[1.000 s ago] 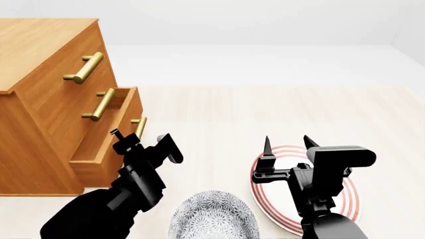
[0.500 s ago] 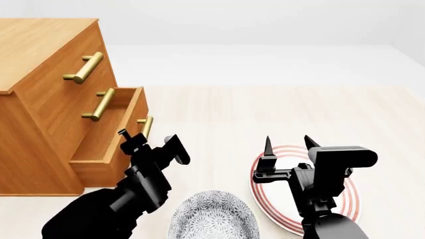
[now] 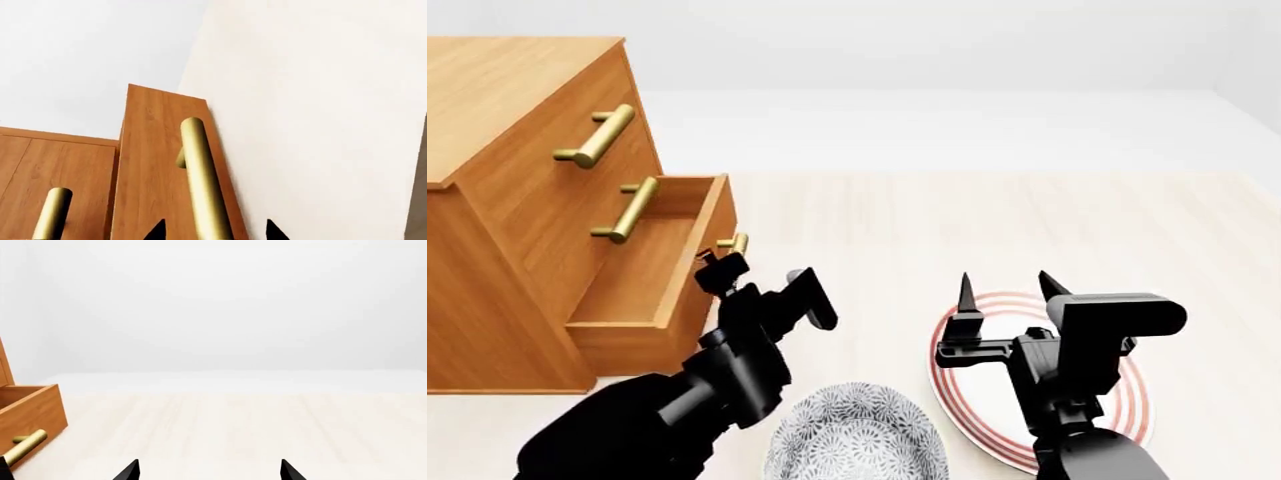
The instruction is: Open the bottom drawer of the cabinet.
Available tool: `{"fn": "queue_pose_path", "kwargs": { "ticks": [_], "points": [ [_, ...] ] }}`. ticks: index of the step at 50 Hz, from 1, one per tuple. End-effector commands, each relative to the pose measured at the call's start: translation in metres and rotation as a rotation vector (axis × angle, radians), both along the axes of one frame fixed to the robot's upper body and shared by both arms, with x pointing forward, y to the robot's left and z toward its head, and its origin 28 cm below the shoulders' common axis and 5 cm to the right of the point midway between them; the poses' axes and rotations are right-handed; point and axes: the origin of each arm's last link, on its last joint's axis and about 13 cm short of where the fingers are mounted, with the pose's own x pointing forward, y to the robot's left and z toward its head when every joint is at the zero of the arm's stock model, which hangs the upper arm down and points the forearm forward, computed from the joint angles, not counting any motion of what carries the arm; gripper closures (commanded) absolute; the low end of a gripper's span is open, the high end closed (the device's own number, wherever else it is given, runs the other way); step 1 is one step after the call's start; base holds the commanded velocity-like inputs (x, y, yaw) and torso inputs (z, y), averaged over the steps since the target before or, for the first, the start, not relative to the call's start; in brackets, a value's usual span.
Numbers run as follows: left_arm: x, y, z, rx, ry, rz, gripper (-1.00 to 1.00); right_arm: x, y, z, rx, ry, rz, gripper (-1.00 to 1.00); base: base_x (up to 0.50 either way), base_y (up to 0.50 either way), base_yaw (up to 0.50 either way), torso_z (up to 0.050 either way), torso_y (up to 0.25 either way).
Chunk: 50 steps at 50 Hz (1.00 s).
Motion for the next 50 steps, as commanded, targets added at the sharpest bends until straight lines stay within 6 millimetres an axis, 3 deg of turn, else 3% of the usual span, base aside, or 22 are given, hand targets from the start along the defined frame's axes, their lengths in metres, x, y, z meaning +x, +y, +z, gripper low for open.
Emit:
{"fn": "queue_pose_path", "kwargs": {
  "ticks": [1,13,18,23,24,27,28,29,39,50],
  "points": [
    [0.006,-0.024,0.016,-0.013,-0.043,-0.159,-1.0,0.0,0.0,0.001,0.001,-0.001,0.001,-1.0,0.0,0.0,0.0,0.0,0.0],
    [0.011,-0.024,0.025,-0.045,-0.074,-0.146,-1.0,0.0,0.001,0.0,0.002,-0.001,0.005,-1.0,0.0,0.0,0.0,0.0,0.0],
    [0.027,-0.022,0.058,-0.123,-0.18,-0.106,-1.0,0.0,0.001,0.001,0.003,-0.002,0.006,-1.0,0.0,0.0,0.0,0.0,0.0],
    [0.028,-0.01,0.099,-0.269,-0.309,-0.059,-1.0,0.001,0.001,0.002,0.004,-0.002,0.004,-1.0,0.0,0.0,0.0,0.0,0.0],
    [0.026,-0.006,0.114,-0.398,-0.324,-0.041,-1.0,0.001,0.001,0.002,0.004,-0.003,0.005,-1.0,0.0,0.0,0.0,0.0,0.0],
    [0.025,0.001,0.136,-0.536,-0.39,0.005,-1.0,0.001,0.001,0.003,0.005,-0.005,0.007,-1.0,0.0,0.0,0.0,0.0,0.0],
    [0.023,0.004,0.147,-0.702,-0.317,0.018,-1.0,0.002,0.002,0.003,0.003,-0.005,0.008,-1.0,0.0,0.0,0.0,0.0,0.0],
    [0.022,0.005,0.153,-0.756,-0.314,0.025,-1.0,0.002,0.002,0.003,0.003,-0.005,0.008,-1.0,0.0,0.0,0.0,0.0,0.0],
    [0.021,0.013,0.159,-1.016,-0.074,0.122,-1.0,0.003,0.002,0.002,0.003,-0.002,0.009,-1.0,0.0,0.0,0.0,0.0,0.0],
    [0.025,0.022,0.147,-0.98,-0.037,0.25,-1.0,0.002,0.003,0.002,0.006,-0.004,0.013,-1.0,0.0,0.0,0.0,0.0,0.0]
  ]
}}
